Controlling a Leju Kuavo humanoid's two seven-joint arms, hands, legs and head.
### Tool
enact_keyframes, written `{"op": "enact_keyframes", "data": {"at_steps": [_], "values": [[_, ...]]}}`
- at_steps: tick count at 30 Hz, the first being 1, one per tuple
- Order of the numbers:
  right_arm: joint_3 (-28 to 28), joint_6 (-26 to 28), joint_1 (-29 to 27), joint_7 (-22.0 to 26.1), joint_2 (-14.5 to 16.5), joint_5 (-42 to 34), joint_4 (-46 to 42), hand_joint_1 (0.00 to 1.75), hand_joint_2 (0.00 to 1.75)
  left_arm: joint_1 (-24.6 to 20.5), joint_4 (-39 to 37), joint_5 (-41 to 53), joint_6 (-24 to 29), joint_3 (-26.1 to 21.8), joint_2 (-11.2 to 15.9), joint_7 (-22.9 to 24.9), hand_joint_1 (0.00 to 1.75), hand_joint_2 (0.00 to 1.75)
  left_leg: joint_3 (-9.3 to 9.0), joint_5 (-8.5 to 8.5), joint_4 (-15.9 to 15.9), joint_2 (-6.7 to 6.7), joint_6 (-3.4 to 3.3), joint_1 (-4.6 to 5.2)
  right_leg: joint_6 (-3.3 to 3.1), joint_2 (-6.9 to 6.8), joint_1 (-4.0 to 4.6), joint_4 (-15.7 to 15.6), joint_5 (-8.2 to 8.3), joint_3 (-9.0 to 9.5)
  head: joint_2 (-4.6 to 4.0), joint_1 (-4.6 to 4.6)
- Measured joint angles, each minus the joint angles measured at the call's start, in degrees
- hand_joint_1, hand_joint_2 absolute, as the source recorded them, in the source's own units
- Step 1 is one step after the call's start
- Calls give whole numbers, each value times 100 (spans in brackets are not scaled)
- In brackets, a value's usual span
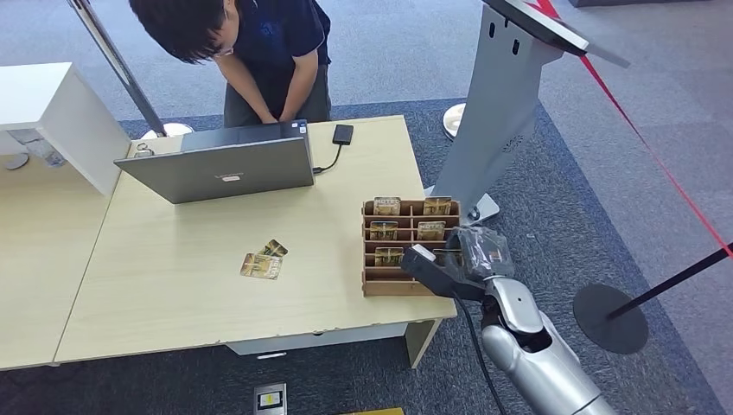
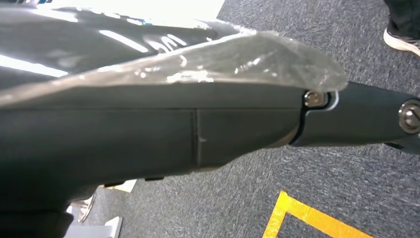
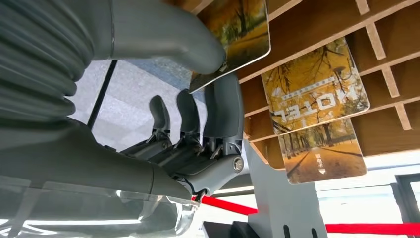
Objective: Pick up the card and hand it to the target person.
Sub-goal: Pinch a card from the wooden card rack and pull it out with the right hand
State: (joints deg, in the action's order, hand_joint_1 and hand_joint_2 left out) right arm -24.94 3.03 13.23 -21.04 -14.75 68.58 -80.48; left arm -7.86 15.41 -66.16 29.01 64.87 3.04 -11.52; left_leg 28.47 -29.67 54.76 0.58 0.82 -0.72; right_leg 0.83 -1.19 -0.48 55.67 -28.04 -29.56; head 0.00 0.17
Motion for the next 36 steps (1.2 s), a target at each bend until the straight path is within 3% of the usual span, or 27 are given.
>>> {"op": "enact_keyframes", "data": {"at_steps": [9,22,36], "values": [[-15,117,-33,8,1,104,-101,122,175,0,0,-3,8,0,0,-11,0,0,2,0,0,0,0,0,0,0,0,0,0,-2,0,0],[-40,28,-53,59,8,131,-108,147,175,-1,0,-7,4,1,0,-15,0,0,4,0,0,0,0,0,-1,0,0,0,-1,-3,0,0],[-71,-898,-51,206,-86,455,-1029,162,175,0,0,-94,4,2,0,-28,0,0,6,0,0,0,0,0,-1,0,0,0,-1,-5,0,0]]}}
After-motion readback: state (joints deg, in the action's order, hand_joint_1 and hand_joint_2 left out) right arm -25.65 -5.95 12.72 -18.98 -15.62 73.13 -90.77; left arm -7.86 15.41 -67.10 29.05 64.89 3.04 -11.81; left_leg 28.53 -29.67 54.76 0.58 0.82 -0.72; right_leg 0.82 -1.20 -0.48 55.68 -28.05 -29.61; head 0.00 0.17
